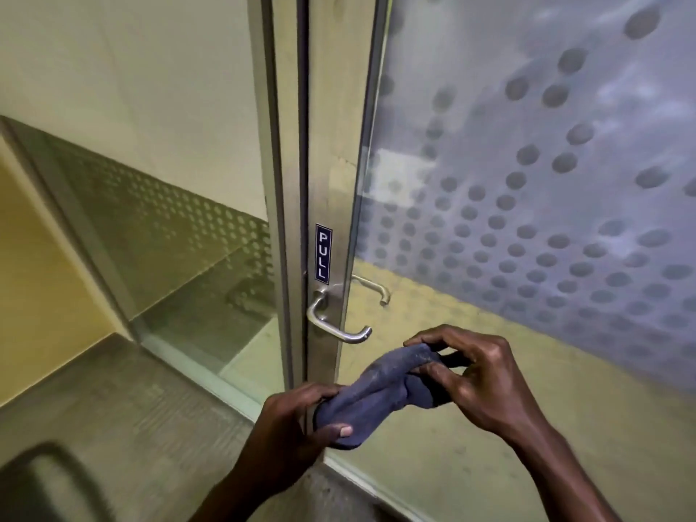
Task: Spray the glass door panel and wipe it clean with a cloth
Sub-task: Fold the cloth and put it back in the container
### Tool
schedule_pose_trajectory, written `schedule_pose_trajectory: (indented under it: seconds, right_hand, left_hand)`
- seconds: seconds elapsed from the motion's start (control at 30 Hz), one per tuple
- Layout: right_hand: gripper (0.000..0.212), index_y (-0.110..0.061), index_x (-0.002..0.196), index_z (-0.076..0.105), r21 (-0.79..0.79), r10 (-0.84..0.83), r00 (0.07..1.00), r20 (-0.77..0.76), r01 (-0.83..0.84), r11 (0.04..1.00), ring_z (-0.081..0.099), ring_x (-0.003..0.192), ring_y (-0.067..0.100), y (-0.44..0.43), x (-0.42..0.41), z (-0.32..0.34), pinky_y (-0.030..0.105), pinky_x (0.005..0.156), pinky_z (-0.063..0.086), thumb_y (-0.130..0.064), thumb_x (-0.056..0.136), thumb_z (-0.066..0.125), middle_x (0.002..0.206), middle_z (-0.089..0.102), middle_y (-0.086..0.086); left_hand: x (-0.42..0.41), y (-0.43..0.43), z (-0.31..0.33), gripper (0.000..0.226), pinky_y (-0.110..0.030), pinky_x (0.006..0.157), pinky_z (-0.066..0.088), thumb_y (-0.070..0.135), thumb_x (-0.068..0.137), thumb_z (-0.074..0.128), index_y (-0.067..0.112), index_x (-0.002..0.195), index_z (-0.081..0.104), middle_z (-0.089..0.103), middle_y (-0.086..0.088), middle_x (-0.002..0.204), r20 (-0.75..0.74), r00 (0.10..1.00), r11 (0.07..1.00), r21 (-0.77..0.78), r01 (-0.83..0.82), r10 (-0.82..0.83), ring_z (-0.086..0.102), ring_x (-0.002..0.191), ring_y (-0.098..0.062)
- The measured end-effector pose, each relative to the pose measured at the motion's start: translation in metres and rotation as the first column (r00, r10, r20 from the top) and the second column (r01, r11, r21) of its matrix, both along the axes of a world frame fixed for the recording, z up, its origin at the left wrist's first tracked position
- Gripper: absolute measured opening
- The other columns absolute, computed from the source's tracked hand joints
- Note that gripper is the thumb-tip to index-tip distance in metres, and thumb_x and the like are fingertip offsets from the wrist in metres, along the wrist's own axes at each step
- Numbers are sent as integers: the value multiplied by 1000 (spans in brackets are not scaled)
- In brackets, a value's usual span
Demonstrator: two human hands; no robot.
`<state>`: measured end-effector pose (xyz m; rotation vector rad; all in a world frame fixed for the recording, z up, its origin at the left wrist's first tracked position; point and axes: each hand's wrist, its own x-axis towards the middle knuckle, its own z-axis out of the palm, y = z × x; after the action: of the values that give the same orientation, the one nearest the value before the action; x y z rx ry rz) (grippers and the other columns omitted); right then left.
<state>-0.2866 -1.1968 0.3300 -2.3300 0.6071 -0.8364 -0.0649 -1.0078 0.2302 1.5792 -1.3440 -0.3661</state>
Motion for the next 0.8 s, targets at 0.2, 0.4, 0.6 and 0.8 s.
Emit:
schedule_pose_trajectory:
  seconds: [0.2,0.4,0.6,0.8]
  right_hand:
    - [25,-36,105,82,88,124,992,1,-124,988,80,92,6,8,15,-4,16,76,61,-18,88,83,102,83,-23]
    - [38,-47,93,82,259,114,992,46,-122,958,78,83,5,28,24,-29,23,72,63,-14,81,97,93,83,-22]
    - [38,-43,87,79,367,142,988,62,-154,917,73,74,2,64,36,-58,13,69,58,-10,79,97,85,82,-22]
    - [25,-29,94,83,531,185,983,11,-163,832,73,72,2,107,41,-90,23,73,63,-11,82,95,82,84,-12]
  left_hand:
    - [-17,46,-14,33,-31,89,66,51,90,82,32,116,84,85,19,109,-151,959,971,15,-240,239,81,103,-7]
    - [-45,84,-14,29,-27,84,69,47,98,84,25,116,77,83,9,105,-356,808,871,40,-489,470,82,101,-12]
    - [-75,131,-26,19,-22,83,66,20,97,85,23,113,76,81,9,101,-293,646,697,113,-708,705,79,98,-14]
    - [-93,181,-31,30,-30,73,70,21,89,91,12,115,78,87,-10,97,-613,362,620,275,-735,702,86,87,-24]
